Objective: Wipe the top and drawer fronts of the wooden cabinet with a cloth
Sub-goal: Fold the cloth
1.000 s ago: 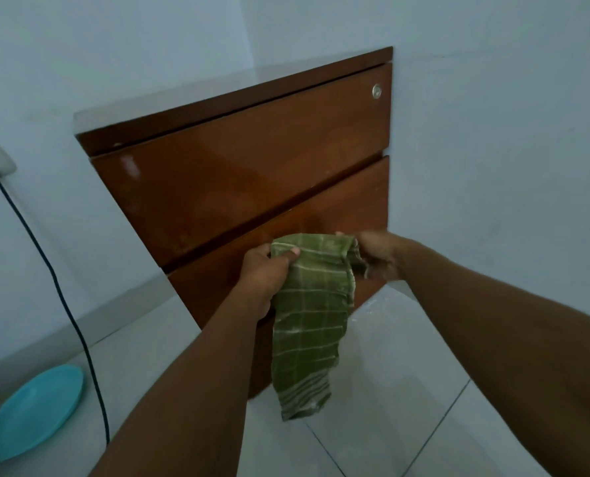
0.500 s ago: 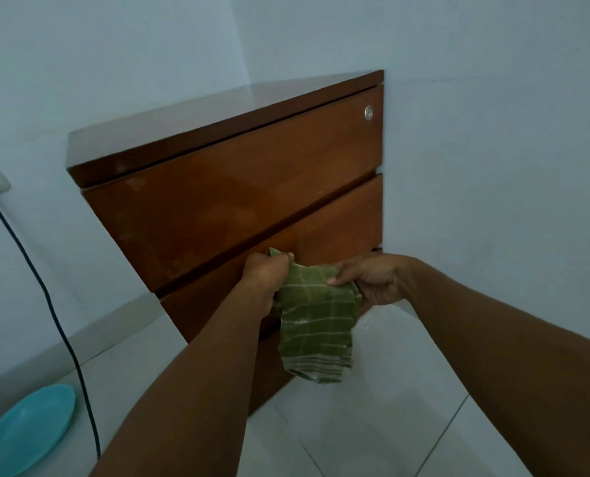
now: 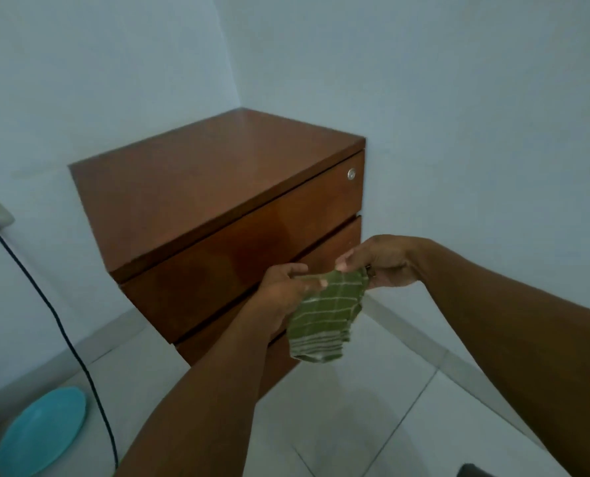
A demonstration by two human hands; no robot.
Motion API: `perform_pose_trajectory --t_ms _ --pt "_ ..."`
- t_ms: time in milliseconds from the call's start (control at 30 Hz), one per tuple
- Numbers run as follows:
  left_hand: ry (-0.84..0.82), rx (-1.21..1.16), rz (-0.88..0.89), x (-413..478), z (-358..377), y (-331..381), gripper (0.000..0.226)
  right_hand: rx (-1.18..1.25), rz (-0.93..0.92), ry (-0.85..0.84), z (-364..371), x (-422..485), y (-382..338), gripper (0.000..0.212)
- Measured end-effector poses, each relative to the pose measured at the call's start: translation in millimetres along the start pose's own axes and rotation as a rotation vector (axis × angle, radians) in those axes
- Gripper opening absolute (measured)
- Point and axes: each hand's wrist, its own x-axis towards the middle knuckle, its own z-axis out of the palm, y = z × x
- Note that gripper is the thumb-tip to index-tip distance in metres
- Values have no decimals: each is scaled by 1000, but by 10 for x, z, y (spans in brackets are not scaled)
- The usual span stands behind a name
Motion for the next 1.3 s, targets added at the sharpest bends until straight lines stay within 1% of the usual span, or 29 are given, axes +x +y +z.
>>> perform_pose_trajectory --t_ms 67,133,167,200,267,367,400,467,533,600,700,767,833,867,933,1000,1100,1200,1300 --pt "22 137 38 -226 -118 481 36 -91 68 -90 -6 -360 -413 44" --pt "42 208 68 -472 -239 1046 12 -216 97 -126 28 -719 -872 42" --pt "47 236 74 -611 -291 1358 10 -280 99 -125 60 -891 -1111 41" --pt "64 262 82 -719 -319 1589 13 -329 87 -100 100 -1012 -1267 38" --pt "85 306 83 -951 -416 2225 18 -422 48 -11 139 -1341 -1783 31" --pt "86 310 105 -1323 -565 3189 21 -552 -77 103 154 -1917 -2642 27" --pt "68 303 115 -1447 -623 3494 21 -570 -118 110 148 -2112 -2935 28" --pt "18 291 116 -1689 -749 4003 20 -524 -158 78 118 -2452 -3462 27" --pt "-38 241 95 -1905 -866 4378 28 -430 -188 5 78 -2734 -3914 25" --pt "-97 160 84 -2064 -924 4626 42 -332 -225 -45 40 -2955 -4299 26" --pt "-152 16 84 -2215 -909 4901 51 -169 -276 -65 8 -3218 -4800 27" --pt "-138 -106 107 -2246 -887 5017 42 -105 -306 -70 -38 -3306 -5042 26" --pt "-84 -218 96 -2268 -895 5135 33 -130 -315 -78 -97 -3337 -5193 24" --pt "-44 -235 85 -2278 -917 5198 31 -153 -304 -83 -127 -3335 -5249 22" --pt "39 -177 69 -2302 -991 5343 29 -179 -261 -96 -178 -3315 -5322 18" --pt "81 -69 70 -2294 -1117 5497 27 -176 -212 -122 -191 -3263 -5354 23" --pt "36 42 74 -2255 -1324 5722 28 -164 -176 -145 -112 -3116 -5365 36" --pt "5 75 52 -2180 -1498 5893 30 -109 -212 -60 20 -2880 -5347 37" --pt "-17 87 24 -2070 -1713 5993 24 28 -219 -72 144 -2696 -5368 34"
